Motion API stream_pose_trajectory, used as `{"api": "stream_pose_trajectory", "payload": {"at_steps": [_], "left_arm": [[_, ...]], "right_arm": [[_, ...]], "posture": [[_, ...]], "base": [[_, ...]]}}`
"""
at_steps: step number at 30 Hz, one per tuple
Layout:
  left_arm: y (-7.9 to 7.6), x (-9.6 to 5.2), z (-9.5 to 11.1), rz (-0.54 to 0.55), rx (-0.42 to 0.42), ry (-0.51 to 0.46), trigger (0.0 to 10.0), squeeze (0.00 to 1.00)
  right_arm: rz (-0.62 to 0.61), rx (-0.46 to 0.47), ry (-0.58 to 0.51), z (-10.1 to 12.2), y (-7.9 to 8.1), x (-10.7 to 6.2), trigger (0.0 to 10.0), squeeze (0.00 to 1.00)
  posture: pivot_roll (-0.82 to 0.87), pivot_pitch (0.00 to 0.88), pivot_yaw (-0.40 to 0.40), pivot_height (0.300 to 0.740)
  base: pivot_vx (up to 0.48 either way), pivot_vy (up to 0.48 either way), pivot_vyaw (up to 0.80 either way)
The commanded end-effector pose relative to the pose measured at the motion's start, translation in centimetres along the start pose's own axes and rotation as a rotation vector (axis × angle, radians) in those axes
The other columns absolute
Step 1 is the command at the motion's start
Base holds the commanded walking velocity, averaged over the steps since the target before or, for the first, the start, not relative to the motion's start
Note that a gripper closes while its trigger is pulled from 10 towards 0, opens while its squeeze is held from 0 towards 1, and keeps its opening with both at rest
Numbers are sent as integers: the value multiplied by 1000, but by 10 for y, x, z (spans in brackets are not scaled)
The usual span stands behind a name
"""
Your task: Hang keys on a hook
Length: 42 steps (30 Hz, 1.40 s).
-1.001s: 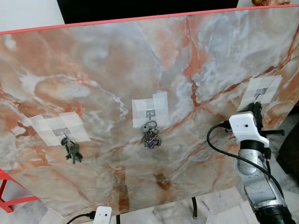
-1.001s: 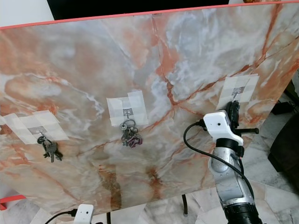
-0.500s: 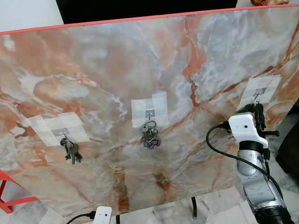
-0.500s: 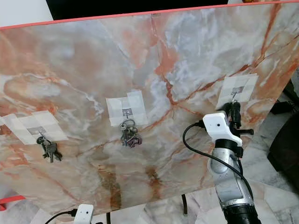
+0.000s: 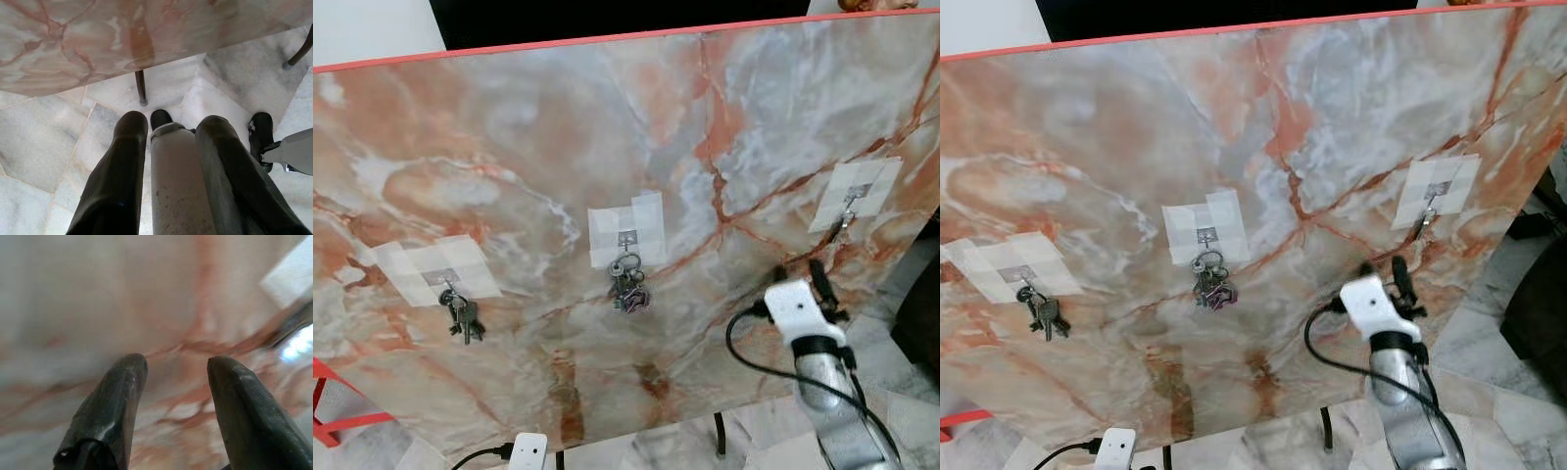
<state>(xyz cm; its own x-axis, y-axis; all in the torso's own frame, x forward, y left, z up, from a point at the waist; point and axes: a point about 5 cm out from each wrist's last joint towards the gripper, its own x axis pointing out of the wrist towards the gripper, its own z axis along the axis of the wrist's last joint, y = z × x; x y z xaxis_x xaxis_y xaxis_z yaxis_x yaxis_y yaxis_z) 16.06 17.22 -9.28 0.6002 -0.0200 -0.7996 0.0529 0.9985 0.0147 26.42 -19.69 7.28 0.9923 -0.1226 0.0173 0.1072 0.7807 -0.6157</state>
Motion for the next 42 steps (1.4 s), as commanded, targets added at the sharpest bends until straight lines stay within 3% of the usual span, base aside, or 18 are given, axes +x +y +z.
{"api": "stream_pose_trajectory", "payload": {"at_steps": [1,2,4,6,7,9,12,14,21,24,32,42], "left_arm": [[0,-1,-4,-7,28,18,10000,0],[0,-1,-4,-7,28,18,10000,0],[0,-1,-4,-6,27,17,10000,0],[0,-1,-3,-7,29,16,10000,0],[-1,-1,-3,-9,29,15,10000,0],[-1,-1,-3,-10,29,15,10000,0],[0,0,-2,-6,22,8,10000,0],[0,0,-2,-5,23,7,10000,0],[1,-1,-2,-7,30,6,10000,0],[1,-1,-2,-6,32,7,10000,0],[0,-1,-4,-4,32,14,10000,0],[-2,-1,-5,-6,34,18,10000,0]], "right_arm": [[29,28,2,-1,5,-5,10000,0],[29,28,2,-1,5,-5,10000,0],[126,184,215,-34,29,-22,10000,0],[162,294,336,-52,41,-31,10000,0],[188,359,476,-75,53,-42,10000,0],[191,381,514,-81,56,-47,10000,0],[153,503,771,-115,69,-72,10000,0],[168,512,823,-121,74,-78,10000,0],[284,497,991,-135,89,-104,10000,0],[277,469,1071,-142,88,-115,10000,0],[307,470,1001,-131,95,-98,10000,0],[302,454,1056,-138,95,-111,10000,0]], "posture": [[-116,13,20,740],[-116,13,20,740],[-123,15,22,740],[-127,13,22,740],[-119,13,22,740],[-119,13,22,740],[-120,13,24,740],[-122,17,27,740],[-116,5,32,740],[-116,5,32,740],[-106,0,25,740],[-113,0,28,740]], "base": [[0,0,0],[0,0,0],[0,0,0],[0,0,0],[0,0,0],[0,0,0],[0,0,0],[0,0,0],[0,0,0],[0,0,0],[0,0,355],[0,0,800]]}}
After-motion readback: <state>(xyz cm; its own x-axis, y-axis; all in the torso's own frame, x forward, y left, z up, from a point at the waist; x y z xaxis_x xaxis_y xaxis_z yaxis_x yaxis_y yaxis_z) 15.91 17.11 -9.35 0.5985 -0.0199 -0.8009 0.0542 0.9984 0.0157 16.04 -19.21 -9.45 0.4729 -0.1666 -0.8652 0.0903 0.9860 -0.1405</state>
